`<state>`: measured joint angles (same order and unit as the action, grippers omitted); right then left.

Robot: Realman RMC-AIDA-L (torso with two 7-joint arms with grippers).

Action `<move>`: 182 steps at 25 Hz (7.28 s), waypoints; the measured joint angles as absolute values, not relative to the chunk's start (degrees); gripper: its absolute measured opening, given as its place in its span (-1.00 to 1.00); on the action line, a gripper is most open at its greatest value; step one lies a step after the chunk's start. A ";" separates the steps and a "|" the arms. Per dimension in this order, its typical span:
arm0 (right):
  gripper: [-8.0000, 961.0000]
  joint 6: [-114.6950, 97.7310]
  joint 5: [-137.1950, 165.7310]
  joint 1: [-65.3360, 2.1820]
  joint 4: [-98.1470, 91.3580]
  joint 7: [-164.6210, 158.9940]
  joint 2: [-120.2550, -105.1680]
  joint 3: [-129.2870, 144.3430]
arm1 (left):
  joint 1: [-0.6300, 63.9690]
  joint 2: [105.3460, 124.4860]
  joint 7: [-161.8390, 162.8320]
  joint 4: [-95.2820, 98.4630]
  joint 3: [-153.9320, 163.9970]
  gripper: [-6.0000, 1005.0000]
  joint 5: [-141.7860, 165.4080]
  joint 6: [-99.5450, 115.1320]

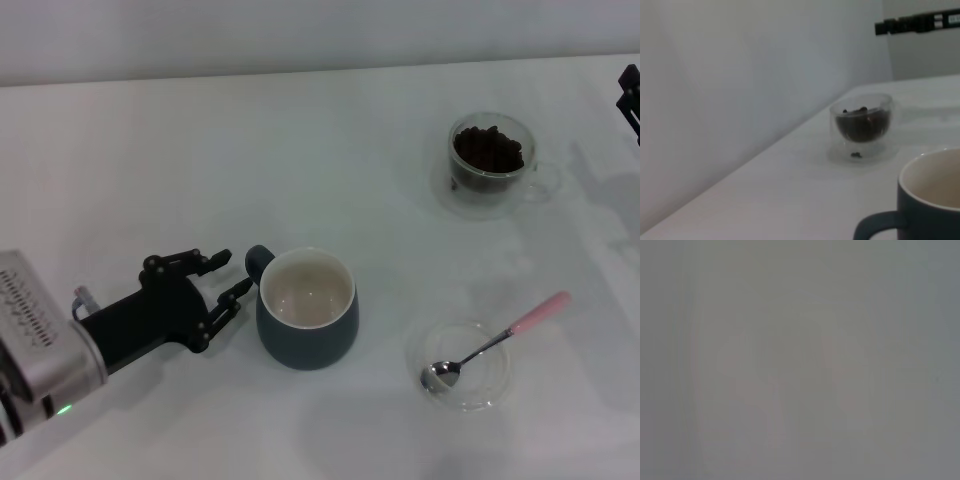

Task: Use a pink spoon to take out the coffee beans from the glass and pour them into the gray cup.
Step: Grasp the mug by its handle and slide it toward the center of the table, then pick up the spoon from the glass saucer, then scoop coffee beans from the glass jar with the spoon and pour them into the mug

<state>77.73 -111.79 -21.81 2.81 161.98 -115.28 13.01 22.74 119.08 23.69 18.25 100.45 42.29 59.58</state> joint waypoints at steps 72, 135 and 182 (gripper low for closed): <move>0.52 84.38 -88.57 -8.41 -8.94 78.77 -113.98 37.99 | 14.79 118.90 13.22 17.01 73.39 0.51 31.83 75.80; -0.66 86.53 -87.90 -11.12 -11.26 79.84 -113.40 37.42 | 15.57 119.07 10.72 14.58 73.39 0.50 29.08 75.58; -0.67 69.63 -90.18 -25.93 -25.81 104.32 -110.74 34.18 | 15.84 119.44 11.16 10.43 73.92 0.50 28.91 77.61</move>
